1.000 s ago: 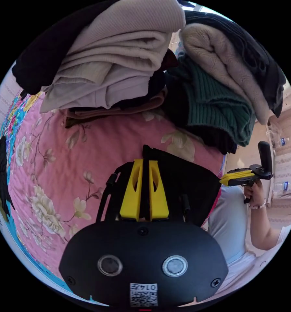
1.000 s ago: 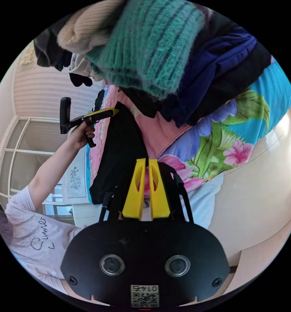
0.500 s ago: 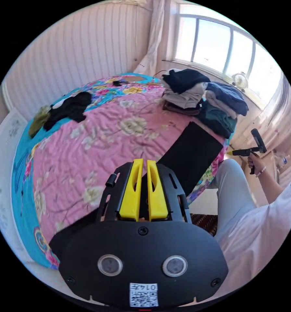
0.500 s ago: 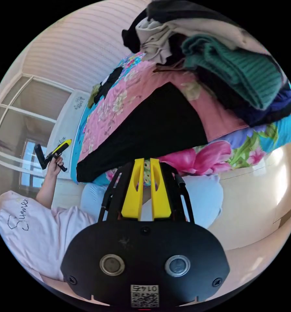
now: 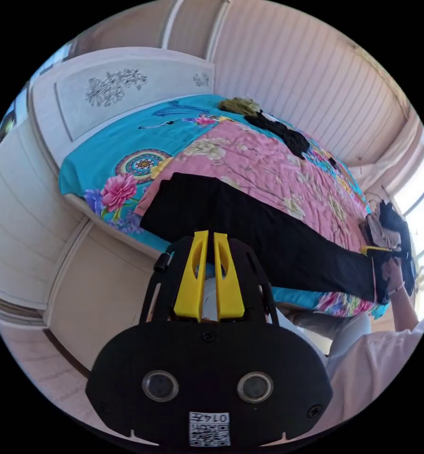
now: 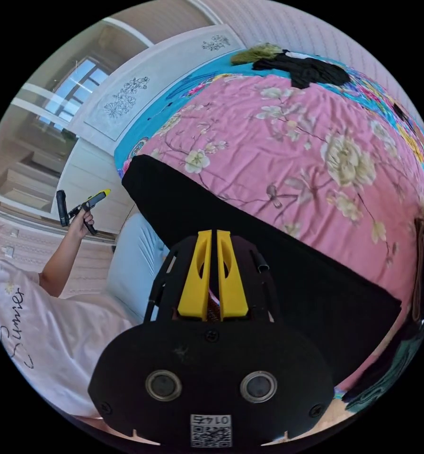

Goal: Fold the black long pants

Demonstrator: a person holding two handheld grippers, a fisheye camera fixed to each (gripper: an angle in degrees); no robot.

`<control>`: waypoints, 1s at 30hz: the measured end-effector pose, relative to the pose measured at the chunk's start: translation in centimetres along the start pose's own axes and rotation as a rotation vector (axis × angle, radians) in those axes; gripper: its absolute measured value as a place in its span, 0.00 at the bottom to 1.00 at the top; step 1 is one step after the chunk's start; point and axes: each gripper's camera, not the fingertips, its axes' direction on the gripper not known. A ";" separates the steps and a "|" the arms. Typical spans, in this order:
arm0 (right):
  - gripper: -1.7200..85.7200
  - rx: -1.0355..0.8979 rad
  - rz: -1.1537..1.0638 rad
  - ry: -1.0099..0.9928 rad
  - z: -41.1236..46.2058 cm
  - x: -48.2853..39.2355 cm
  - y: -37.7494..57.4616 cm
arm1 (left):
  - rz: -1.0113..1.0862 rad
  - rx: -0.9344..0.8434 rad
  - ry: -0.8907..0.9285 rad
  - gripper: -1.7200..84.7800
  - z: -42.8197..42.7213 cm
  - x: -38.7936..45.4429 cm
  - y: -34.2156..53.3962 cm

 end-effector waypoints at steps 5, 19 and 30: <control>0.04 -0.131 -0.206 -0.048 8.0 -8.4 -9.5 | -0.295 0.069 0.037 0.09 -2.5 -11.2 0.0; 0.13 -0.312 -0.621 -0.062 29.9 -32.3 -37.5 | -0.016 0.065 0.082 0.08 -7.2 -23.0 -9.3; 0.06 -0.439 -0.605 -0.180 42.2 -36.4 -44.2 | 0.029 -0.056 0.155 0.09 -6.4 -28.7 -15.2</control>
